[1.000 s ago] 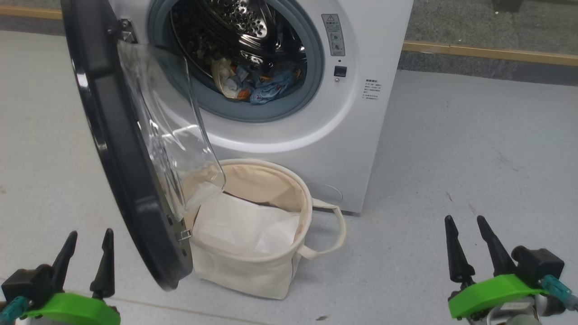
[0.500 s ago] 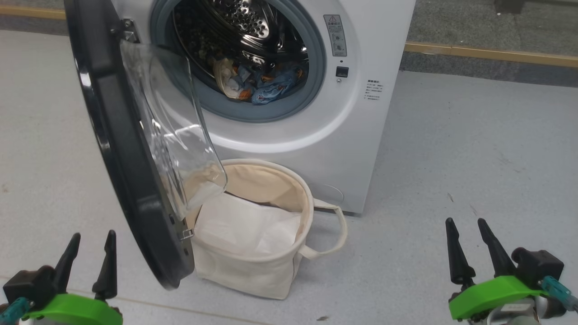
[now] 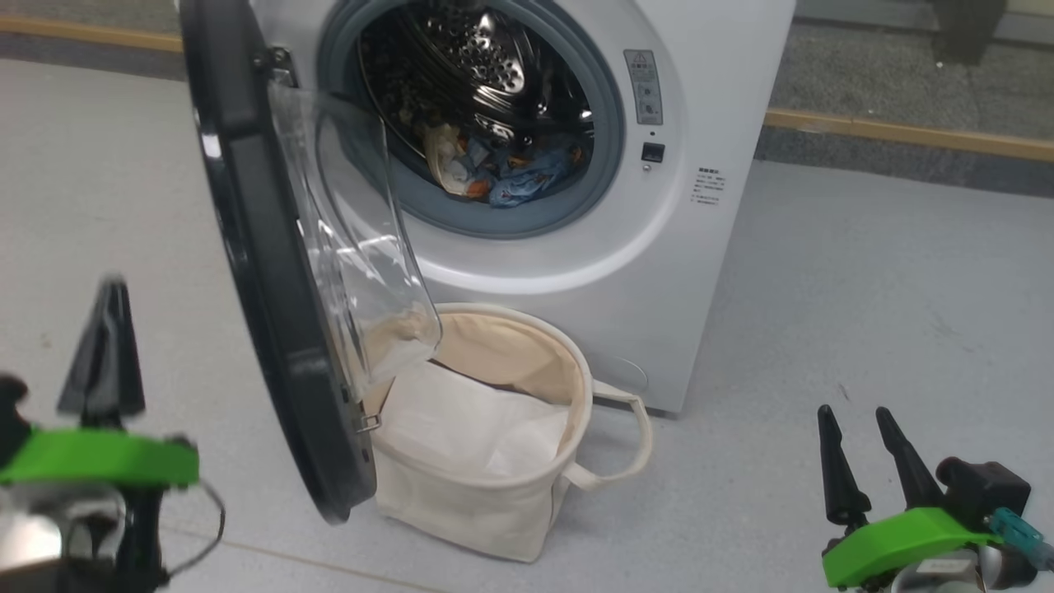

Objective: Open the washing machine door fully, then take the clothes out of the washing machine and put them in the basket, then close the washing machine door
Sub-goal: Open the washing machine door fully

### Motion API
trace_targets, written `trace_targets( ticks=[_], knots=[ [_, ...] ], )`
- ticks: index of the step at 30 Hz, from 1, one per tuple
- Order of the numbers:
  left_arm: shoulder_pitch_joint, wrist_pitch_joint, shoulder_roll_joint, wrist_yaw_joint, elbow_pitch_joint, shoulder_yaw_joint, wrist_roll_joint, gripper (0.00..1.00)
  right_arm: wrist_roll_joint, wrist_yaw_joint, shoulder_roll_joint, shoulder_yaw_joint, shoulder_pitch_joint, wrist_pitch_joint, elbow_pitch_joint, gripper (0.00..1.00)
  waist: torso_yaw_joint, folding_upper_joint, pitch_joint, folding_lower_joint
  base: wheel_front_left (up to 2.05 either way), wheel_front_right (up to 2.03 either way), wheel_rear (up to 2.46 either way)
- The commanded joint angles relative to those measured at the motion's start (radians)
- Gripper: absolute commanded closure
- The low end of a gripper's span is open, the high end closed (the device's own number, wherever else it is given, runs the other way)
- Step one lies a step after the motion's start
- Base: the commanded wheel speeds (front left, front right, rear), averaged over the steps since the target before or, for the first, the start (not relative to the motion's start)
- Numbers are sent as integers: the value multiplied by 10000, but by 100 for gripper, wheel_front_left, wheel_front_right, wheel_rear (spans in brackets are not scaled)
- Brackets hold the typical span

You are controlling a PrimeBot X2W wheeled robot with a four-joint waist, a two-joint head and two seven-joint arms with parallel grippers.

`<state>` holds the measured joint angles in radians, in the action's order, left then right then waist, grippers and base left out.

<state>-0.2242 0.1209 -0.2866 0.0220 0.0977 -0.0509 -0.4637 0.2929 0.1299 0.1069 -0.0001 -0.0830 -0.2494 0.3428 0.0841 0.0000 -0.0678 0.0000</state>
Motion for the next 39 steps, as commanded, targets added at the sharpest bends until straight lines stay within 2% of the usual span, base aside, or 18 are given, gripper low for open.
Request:
trace_targets(
  ticks=[1,5,9,13,17,22,25,32,39],
  knots=[
    [-694,-219,-174,-146,-731,-404,-67,100,54,8,95,215,-350,-124,-265,0,64,0,-63,0,0,0,0],
    [-1073,-1152,75,-531,-2190,-126,-242,100,59,8,88,222,-297,-124,-254,0,170,0,-112,0,0,0,0],
    [-1473,-2171,636,-648,-3312,729,-572,100,59,8,77,166,-239,-124,-260,0,279,0,-112,0,0,0,0],
    [-1746,-2929,1228,-680,-3736,1817,-676,100,33,8,61,106,-223,-124,-304,0,325,0,-69,0,0,0,0],
    [-1807,-3249,1847,-754,-3623,2853,-757,100,-6,8,44,114,-284,-124,-339,0,289,0,27,0,0,0,0],
    [-1477,-2950,2231,-1028,-2760,4032,-795,100,-23,8,58,172,-479,-124,-352,0,181,0,242,0,0,0,0],
    [-1250,-2509,2305,-1213,-1863,4383,-946,100,-27,8,70,231,-595,-124,-362,0,126,0,365,0,0,0,0],
    [-1140,-1339,2337,-1671,-59,4338,-803,100,37,8,167,234,-747,-124,-347,0,347,0,564,0,0,0,0],
    [-1350,-804,2347,-1885,804,4103,-1020,100,44,8,200,410,-913,-124,-385,0,769,0,707,0,0,0,0]
  ],
)
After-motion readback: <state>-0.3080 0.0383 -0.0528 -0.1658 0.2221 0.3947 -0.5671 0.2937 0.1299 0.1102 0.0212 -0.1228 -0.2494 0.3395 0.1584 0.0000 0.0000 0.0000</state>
